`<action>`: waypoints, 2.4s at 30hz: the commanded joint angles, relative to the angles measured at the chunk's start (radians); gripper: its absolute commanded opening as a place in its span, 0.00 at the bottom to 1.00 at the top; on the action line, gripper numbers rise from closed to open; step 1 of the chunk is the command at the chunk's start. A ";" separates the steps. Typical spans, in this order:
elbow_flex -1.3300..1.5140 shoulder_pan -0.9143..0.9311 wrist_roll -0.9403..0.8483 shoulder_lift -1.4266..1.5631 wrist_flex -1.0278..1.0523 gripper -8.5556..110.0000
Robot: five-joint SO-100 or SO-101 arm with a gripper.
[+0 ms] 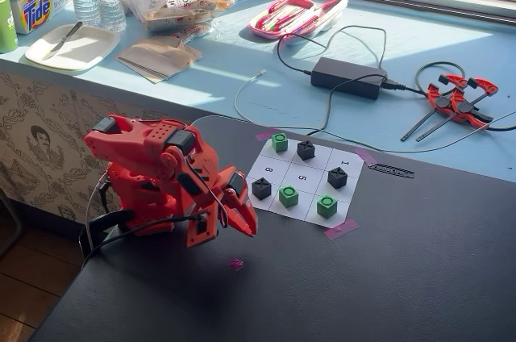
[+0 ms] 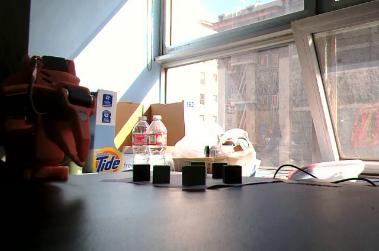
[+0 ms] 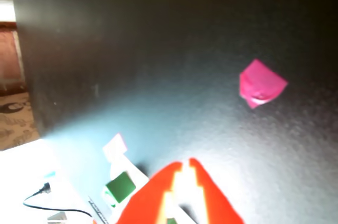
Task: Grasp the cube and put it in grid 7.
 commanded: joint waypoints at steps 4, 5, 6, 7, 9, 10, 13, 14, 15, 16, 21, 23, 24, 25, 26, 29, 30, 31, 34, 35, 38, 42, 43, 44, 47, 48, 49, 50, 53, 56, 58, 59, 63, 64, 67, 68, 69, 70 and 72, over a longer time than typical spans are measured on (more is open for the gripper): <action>0.061 0.000 0.015 0.003 -0.015 0.07; 0.061 0.000 0.015 0.003 -0.015 0.07; 0.061 0.005 0.020 0.003 -0.015 0.08; 0.061 0.009 0.029 0.003 -0.015 0.08; 0.061 0.012 0.032 0.003 -0.017 0.08; 0.061 0.015 0.035 0.003 -0.017 0.08; 0.061 0.017 0.037 0.002 -0.017 0.07; 0.061 0.017 0.037 0.002 -0.017 0.07; 0.061 0.017 0.037 0.002 -0.017 0.07; 0.061 0.017 0.037 0.002 -0.017 0.07; 0.061 0.017 0.037 0.002 -0.017 0.07; 0.061 0.017 0.037 0.002 -0.017 0.07; 0.061 0.017 0.037 0.002 -0.017 0.07; 0.061 0.017 0.037 0.002 -0.017 0.07; 0.061 0.017 0.037 0.002 -0.017 0.07; 0.061 0.017 0.037 0.002 -0.017 0.07; 0.061 0.017 0.037 0.002 -0.017 0.07; 0.061 0.017 0.037 0.002 -0.017 0.07; 0.061 0.017 0.037 0.002 -0.017 0.07; 0.061 0.017 0.037 0.002 -0.017 0.07; 0.061 0.017 0.037 0.002 -0.017 0.07; 0.061 0.017 0.037 0.002 -0.017 0.07; 0.061 0.017 0.037 0.002 -0.017 0.07; 0.061 0.017 0.037 0.002 -0.017 0.07; 0.061 0.017 0.037 0.002 -0.017 0.07; 0.061 0.017 0.037 0.002 -0.017 0.07; 0.061 0.017 0.037 0.002 -0.017 0.07; 0.061 0.017 0.037 0.002 -0.017 0.07; 0.061 0.017 0.037 0.002 -0.017 0.07; 0.061 0.017 0.037 0.002 -0.017 0.07; 0.061 0.017 0.037 0.002 -0.017 0.07; 0.061 0.017 0.037 0.002 -0.017 0.07; 0.061 0.017 0.037 0.002 -0.017 0.07; 0.061 0.017 0.037 0.002 -0.017 0.07; 0.061 0.017 0.037 0.002 -0.017 0.07; 0.061 0.017 0.037 0.002 -0.017 0.07; 0.061 0.017 0.037 0.002 -0.017 0.07; 0.061 0.017 0.037 0.002 -0.017 0.07; 0.061 0.017 0.037 0.002 -0.017 0.07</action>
